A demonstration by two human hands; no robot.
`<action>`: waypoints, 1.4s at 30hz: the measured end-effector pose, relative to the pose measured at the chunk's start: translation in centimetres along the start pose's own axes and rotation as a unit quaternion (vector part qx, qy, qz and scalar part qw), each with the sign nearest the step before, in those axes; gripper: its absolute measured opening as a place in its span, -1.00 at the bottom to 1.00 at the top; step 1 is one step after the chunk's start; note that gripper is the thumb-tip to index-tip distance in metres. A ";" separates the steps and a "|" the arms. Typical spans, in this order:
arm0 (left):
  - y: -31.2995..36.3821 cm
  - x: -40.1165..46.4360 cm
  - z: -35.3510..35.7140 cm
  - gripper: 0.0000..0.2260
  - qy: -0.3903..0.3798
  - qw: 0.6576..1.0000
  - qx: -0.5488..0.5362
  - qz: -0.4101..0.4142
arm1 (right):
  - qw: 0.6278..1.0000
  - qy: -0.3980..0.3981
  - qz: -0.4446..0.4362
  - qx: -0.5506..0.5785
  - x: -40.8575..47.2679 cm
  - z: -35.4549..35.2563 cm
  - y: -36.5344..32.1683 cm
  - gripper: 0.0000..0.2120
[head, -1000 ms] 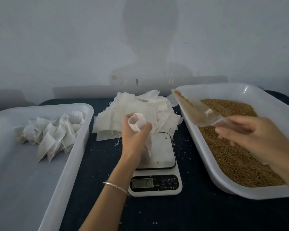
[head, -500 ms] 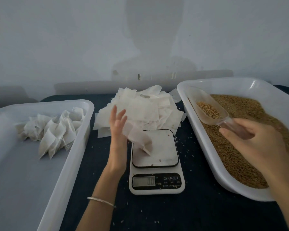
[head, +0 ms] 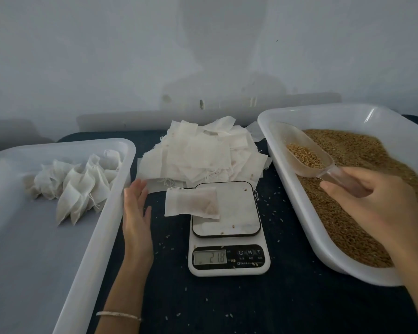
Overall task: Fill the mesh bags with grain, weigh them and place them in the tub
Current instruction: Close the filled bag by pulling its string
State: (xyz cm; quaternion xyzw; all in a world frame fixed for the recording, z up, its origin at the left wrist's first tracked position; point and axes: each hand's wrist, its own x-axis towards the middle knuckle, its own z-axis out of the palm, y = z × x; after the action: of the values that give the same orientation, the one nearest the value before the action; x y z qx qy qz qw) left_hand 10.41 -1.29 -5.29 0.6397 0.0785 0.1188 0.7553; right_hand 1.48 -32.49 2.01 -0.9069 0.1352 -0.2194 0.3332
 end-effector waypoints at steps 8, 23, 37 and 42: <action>-0.4 -0.2 -1.4 -0.86 0.039 0.994 0.098 -0.017 | 1.000 -0.001 -0.004 -0.007 -0.1 -0.1 -0.2 -0.83; 4.2 0.4 2.9 -0.91 -0.172 0.970 0.167 -0.036 | 0.987 -0.138 -0.078 -0.030 0.0 -3.2 -5.1 -0.77; 5.9 -2.6 8.8 -0.92 -0.269 0.939 0.213 0.032 | 0.941 -0.263 -0.110 -0.181 2.9 -7.2 -7.9 -0.66; 5.9 -2.3 8.3 -0.97 -0.284 0.929 0.235 0.025 | 0.936 -0.269 -0.108 -0.199 3.9 -7.6 -8.2 -0.67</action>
State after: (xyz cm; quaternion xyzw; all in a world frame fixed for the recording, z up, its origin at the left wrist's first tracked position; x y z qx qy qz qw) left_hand 9.94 -8.95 1.88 0.8076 -0.1290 -0.0709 0.5710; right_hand 1.99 -32.13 13.86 -0.9890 -0.0176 0.0299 0.1439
